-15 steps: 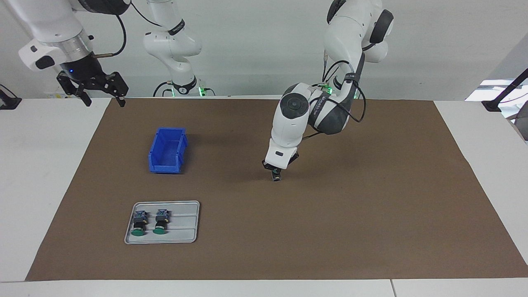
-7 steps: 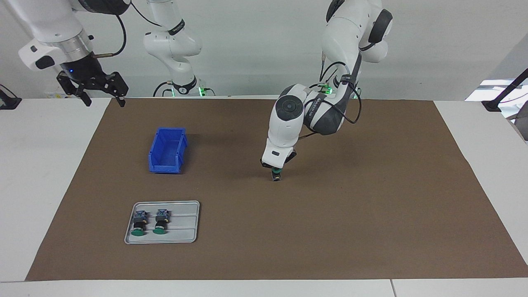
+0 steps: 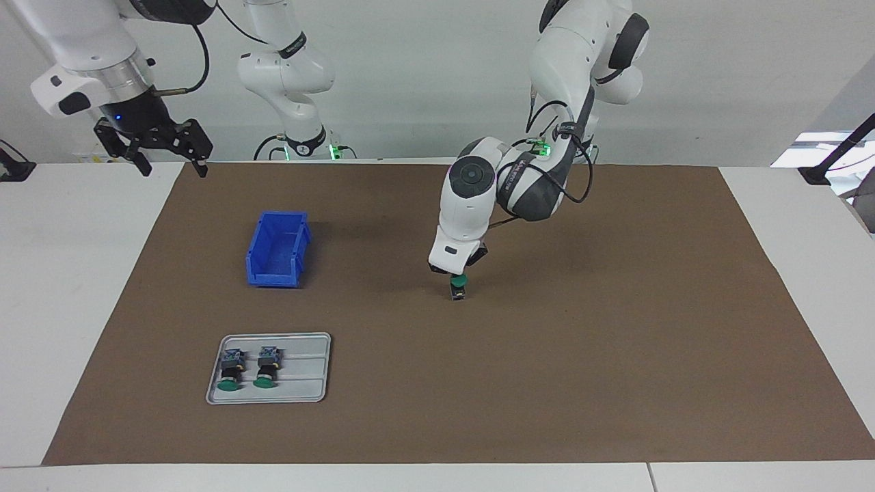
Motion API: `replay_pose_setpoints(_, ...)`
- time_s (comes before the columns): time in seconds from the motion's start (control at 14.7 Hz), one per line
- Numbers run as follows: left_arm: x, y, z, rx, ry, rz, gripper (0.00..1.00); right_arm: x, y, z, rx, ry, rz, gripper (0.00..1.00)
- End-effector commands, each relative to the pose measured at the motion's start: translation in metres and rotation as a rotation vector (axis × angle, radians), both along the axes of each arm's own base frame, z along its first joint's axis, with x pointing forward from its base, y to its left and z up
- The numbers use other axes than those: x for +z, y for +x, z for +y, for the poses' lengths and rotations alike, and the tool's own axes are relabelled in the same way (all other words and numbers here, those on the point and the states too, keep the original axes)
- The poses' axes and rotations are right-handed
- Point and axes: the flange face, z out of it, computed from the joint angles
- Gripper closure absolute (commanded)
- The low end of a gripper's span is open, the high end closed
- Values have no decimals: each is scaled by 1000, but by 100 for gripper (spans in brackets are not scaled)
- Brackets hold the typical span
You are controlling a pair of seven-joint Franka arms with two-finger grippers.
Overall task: Place and press button with both arms
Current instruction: 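Press down on the green button top with the left gripper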
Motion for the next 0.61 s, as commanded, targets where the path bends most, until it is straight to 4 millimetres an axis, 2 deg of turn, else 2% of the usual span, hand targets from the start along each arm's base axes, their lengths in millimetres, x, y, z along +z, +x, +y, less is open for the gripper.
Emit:
replay_pose_setpoints(0.0, -7, -15, 12, 2, 1, -20, 100, 0, -8, -3, 17, -3, 7, 1)
replay_pose_setpoints(0.41, -13, -15, 14, 8, -12, -36, 100, 0, -8, -3, 17, -3, 7, 1)
replay_pose_setpoints(0.54, -22, -12, 11, 11, -27, -52, 100, 0, -8, -3, 17, -3, 7, 1)
